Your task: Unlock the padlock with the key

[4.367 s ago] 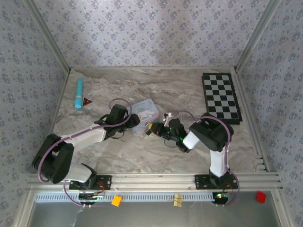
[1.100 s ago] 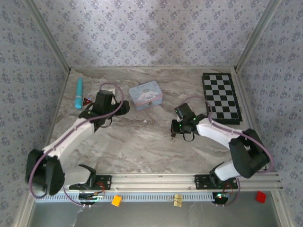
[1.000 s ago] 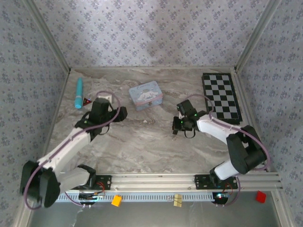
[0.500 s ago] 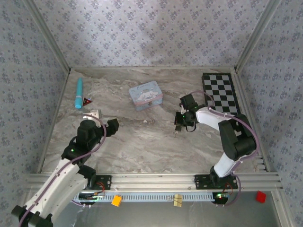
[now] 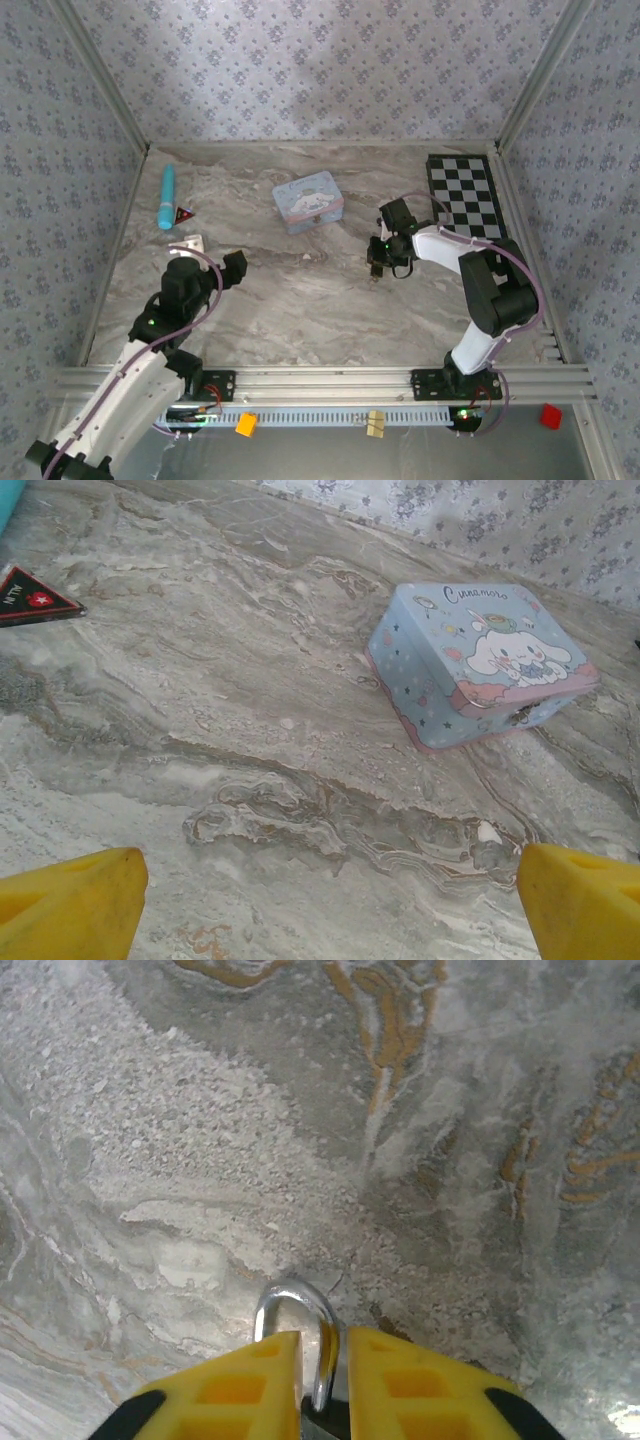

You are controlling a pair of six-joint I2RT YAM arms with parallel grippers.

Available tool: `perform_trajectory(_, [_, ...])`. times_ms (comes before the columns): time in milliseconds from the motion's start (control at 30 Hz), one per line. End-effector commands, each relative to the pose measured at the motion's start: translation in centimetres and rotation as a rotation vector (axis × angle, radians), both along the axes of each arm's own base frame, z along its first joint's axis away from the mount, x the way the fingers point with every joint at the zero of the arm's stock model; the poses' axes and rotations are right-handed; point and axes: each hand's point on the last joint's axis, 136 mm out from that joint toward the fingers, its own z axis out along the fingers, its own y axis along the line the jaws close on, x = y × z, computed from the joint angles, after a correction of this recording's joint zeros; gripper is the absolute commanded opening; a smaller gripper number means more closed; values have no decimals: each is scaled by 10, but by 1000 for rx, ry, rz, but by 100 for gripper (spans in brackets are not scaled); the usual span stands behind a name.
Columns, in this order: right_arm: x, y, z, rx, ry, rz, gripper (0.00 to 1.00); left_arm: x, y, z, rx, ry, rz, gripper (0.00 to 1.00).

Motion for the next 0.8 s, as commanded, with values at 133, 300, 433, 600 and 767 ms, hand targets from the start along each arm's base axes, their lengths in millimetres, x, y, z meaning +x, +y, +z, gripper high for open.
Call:
perform_trajectory(133, [-9, 0, 42, -101, -108, 49, 49, 14, 12, 25, -1, -68, 71, 100])
perform_trajectory(300, [-14, -8, 109, -274, -320, 93, 83, 31, 33, 40, 43, -102, 213, 100])
perform_trajectory(433, [-23, -14, 158, -372, -515, 154, 92, 37, 50, 49, 117, -151, 302, 100])
perform_trajectory(600, [-22, -65, 188, -508, -727, -13, 99, 46, 61, 47, 276, -173, 340, 100])
perform_trajectory(767, [-14, -110, 177, -582, -839, -126, 99, 58, 88, 35, 416, -110, 489, 100])
